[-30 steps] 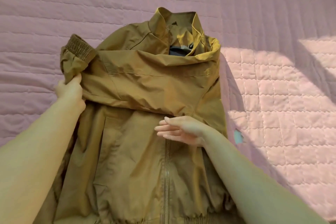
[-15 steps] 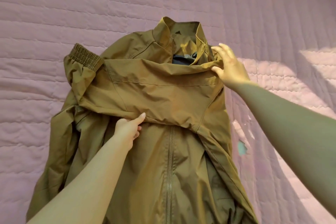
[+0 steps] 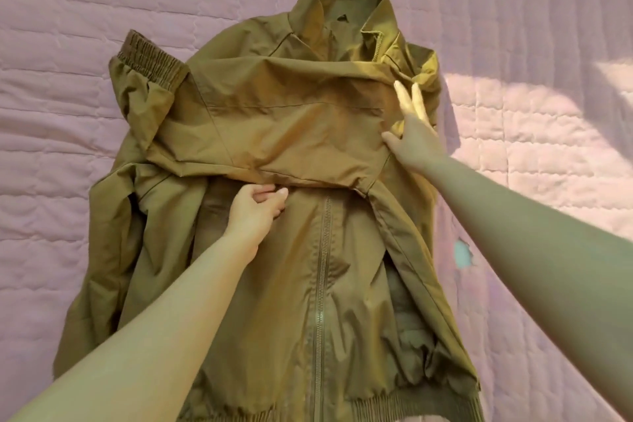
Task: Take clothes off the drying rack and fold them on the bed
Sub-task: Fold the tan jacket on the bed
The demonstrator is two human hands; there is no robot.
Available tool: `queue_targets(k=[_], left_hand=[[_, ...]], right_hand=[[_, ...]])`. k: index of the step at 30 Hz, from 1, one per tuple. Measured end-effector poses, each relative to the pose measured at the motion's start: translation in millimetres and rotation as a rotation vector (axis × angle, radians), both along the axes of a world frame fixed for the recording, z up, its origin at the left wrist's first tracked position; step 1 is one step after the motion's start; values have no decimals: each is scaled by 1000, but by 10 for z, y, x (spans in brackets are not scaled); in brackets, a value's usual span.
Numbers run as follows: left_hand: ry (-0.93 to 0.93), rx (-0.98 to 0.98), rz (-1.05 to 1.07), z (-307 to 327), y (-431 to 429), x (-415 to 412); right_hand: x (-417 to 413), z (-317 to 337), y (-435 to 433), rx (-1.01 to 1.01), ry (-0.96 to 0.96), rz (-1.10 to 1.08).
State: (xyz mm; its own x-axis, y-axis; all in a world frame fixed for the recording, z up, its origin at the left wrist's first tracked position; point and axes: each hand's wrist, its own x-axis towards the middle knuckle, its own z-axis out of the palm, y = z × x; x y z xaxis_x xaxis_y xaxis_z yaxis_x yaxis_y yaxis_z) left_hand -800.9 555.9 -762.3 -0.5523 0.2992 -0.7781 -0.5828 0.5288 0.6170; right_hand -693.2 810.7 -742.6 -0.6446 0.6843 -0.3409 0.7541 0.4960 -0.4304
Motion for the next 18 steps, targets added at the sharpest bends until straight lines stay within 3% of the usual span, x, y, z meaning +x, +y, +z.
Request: queue_targets(k=[4,8,10,15,18], left_hand=[[58,93,-196,137,-27,485],[647,115,-992,239,-173,1205],[776,118,-1253,252,-264,1510],[842,-33,-1592,123,-452,2007],[845,-146,-1665,54,-484,2150]], right_hand=[[502,-60,-548,-97,-18,35],[1165,106,-1124,-67,39,19],[1496,194,-1390,-35,-3,20],[2196,307,-1921,81,-285,-92],[2366,439,-2074,-18,-255,-160]])
